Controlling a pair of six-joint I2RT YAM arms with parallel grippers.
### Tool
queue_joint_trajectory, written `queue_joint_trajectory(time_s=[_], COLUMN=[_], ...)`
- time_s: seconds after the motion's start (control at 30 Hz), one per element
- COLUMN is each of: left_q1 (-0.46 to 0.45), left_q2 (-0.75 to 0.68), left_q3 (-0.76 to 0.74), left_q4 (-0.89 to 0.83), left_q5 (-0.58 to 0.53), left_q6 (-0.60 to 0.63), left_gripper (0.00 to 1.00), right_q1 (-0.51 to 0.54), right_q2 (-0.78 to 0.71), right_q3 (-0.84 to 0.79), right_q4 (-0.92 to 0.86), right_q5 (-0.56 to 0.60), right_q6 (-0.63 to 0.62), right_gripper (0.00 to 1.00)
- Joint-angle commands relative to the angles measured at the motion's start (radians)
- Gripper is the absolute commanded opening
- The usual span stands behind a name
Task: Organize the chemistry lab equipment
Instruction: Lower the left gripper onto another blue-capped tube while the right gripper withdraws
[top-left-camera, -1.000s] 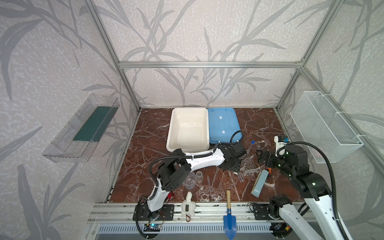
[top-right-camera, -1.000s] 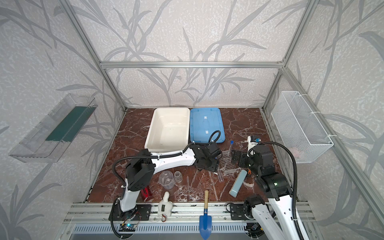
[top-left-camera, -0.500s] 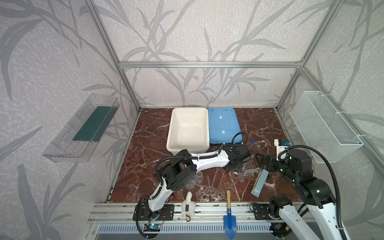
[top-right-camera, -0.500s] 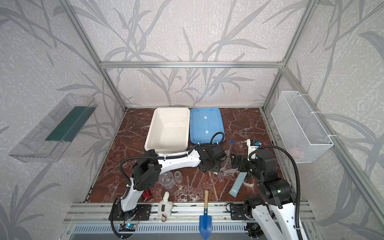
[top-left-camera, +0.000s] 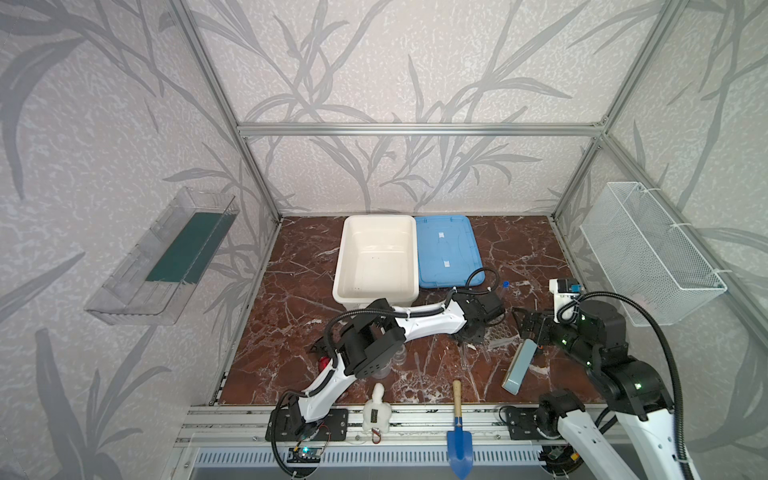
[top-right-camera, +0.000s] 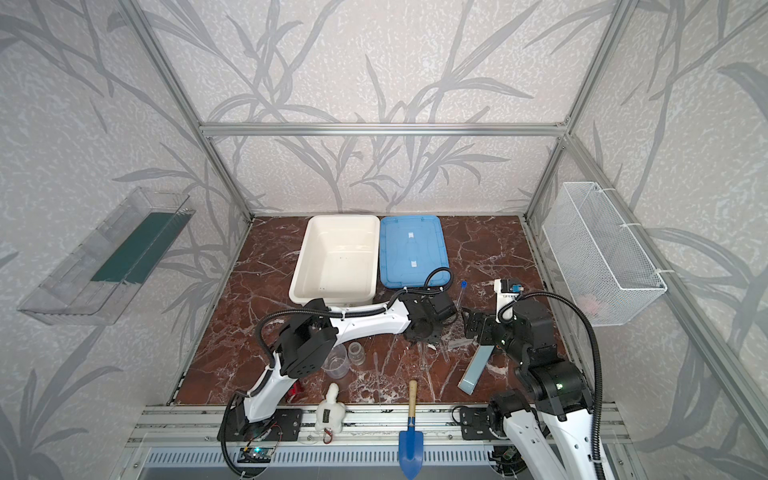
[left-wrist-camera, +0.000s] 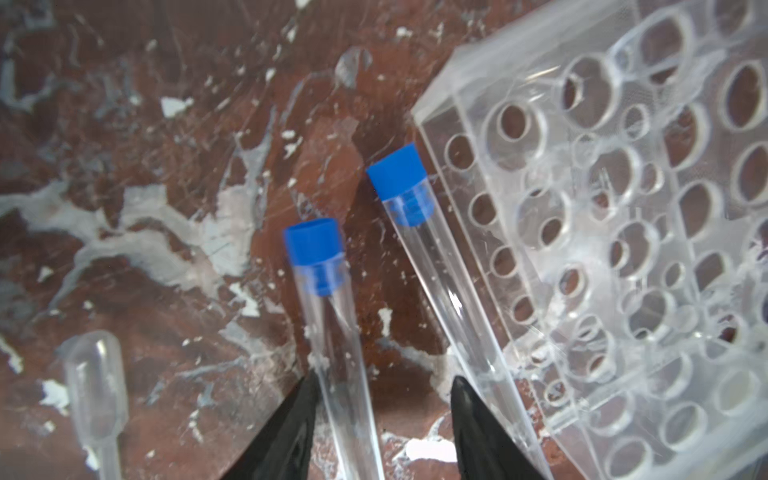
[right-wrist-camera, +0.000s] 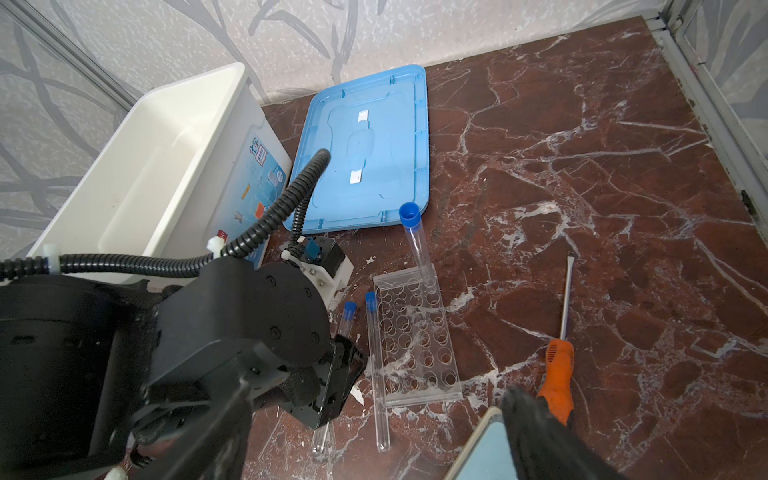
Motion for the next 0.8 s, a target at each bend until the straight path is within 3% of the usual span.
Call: queue_joint_trajectory(time_s=[0.0,0.13,0.2,0.33,0.63,0.67,0.77], left_q1=[-0.004,-0.002,0.0,0.003,0.041,0.047,0.07], left_q2=[0.009,0.003,0.002,-0.038,-0.008,-0.004,0.027], left_q3=[0.031,0.054,0.063,-0.012,-0.015,-0.013,0.008], left_q4=[-0.091,-0.188,-0.24,-0.19,-0.147,-0.131,-0.121], left_q5=[-0.051,-0.089,-0.103,-0.075,-0.091,-0.092,-0.079], left_q6=[-0.002,0.04,0.044,0.09,0.129,0.141,0.15], left_gripper=[0.43,0.41,0.35,0.32,0.28,0.22,0.21], right_q1=[-0.002,-0.002,-0.002,-0.002,-0.002,-0.002,-0.002], right_q2=[-0.006,-0.005,-0.007,-0.005,-0.001,0.001,0.017], right_q3=[-0.009,-0.01,-0.01,-0.009,-0.01,-0.011,-0.01], right_q4=[-0.003,-0.003,-0.001,0.001,0.0,0.0,-0.002], right_q5=[0.004,0.004,0.004,0.014,0.024,0.025,0.035], right_q6=[-0.011,-0.01,-0.01,-0.02,-0.018,-0.018,-0.021], right_gripper=[0.92,0.92,0.92,0.92,0.92,0.92,0.92])
